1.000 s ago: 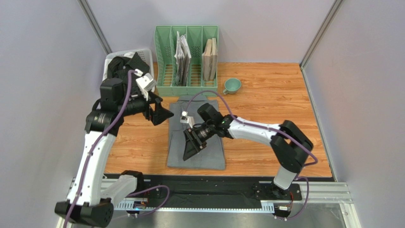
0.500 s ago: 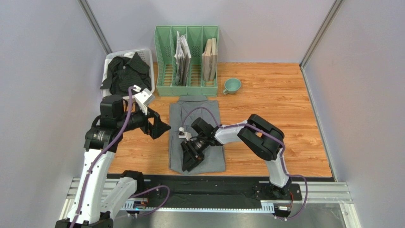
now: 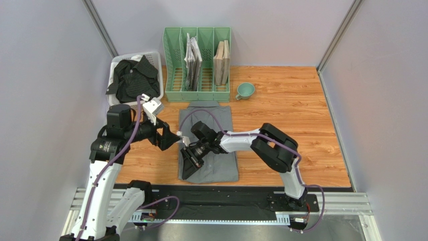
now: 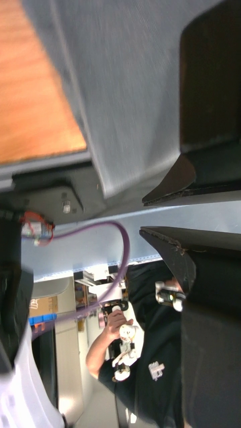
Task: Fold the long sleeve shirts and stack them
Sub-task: Fold the shirt
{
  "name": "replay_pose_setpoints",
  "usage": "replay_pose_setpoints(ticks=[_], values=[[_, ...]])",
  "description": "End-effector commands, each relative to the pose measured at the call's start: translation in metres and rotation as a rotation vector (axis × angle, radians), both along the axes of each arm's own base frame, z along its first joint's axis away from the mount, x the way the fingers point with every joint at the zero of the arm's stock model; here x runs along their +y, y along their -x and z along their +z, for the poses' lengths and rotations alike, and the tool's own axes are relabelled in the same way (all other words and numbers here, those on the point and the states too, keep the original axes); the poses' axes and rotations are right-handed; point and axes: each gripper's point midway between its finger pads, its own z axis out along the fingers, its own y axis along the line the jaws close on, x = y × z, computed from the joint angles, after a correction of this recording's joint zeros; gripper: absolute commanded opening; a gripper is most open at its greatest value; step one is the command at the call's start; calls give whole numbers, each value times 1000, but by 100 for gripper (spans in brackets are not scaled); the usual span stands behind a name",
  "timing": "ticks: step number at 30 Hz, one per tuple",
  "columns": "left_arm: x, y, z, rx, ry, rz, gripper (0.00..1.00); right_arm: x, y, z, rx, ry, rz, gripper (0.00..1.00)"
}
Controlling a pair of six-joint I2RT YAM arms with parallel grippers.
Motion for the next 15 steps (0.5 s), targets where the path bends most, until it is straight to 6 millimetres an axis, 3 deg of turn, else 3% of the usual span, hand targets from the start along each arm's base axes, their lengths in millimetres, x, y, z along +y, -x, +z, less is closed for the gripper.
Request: replay_pose_setpoints(ticks=[1,3,4,7,10,11,13,15], values=[[4,-1,-5,-25,-31,5,99,2,8,-48,83,71,-6,26],[7,0,-6,-31,-44,12,99,7,4,-66,92,106,-14,27],[8,2,-8,-25,-50,16,99,6,4,-85,116,150,-18,27],[11,6,-11,-16,-65,21,99,6,3,-84,111,145,-18,28],[11,8,-13,-19,-74,14,99,3,5,-36,19,46,19,34],[9,9,-14,-12,-68,-3,99,2,2,0,-52,-32,28,36],[6,10,-17,-13,-72,-39,99,-23,9,14,-105,-24,65,37],[0,12,-20,-12,-59,-97,99,-51,11,42,-145,-50,72,39]])
